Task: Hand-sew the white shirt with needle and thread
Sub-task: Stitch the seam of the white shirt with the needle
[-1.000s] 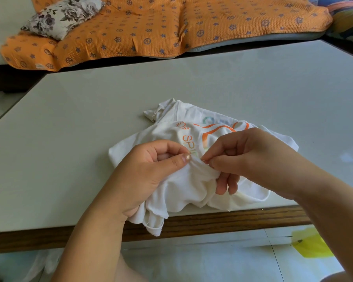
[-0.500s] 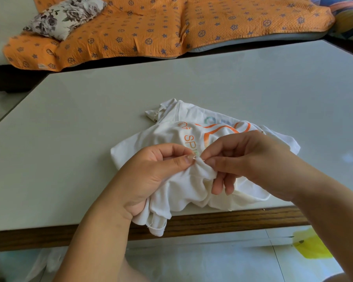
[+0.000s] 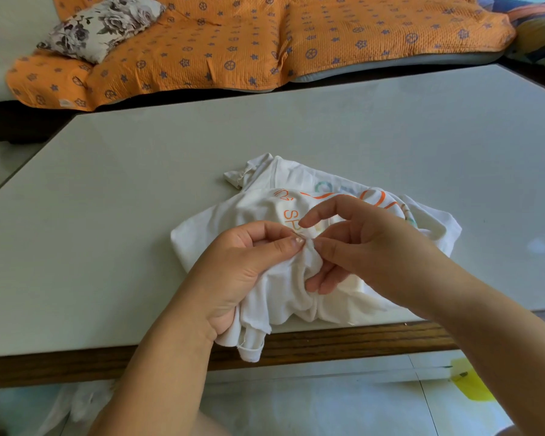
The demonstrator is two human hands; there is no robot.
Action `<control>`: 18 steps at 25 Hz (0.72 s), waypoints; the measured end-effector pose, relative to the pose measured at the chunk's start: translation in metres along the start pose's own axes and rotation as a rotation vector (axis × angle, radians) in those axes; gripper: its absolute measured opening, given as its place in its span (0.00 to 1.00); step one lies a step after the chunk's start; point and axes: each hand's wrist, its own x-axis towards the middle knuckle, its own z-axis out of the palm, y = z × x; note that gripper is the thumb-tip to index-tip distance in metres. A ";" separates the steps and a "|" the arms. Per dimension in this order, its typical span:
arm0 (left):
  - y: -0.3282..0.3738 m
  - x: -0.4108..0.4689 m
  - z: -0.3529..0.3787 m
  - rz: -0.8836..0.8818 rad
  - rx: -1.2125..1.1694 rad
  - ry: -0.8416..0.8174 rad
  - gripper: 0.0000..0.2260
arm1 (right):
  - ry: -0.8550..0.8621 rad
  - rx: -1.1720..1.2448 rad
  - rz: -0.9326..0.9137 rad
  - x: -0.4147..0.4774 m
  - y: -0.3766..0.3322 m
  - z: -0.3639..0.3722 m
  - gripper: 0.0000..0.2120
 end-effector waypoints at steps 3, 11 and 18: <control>-0.003 0.001 0.001 0.008 0.013 0.027 0.06 | 0.028 -0.045 -0.036 -0.002 0.002 0.008 0.08; -0.001 -0.001 0.001 -0.042 0.101 0.008 0.12 | 0.327 -0.157 -0.158 0.004 0.005 0.014 0.06; -0.001 0.000 0.000 -0.047 0.119 0.031 0.11 | 0.331 0.735 0.080 0.016 -0.003 -0.012 0.06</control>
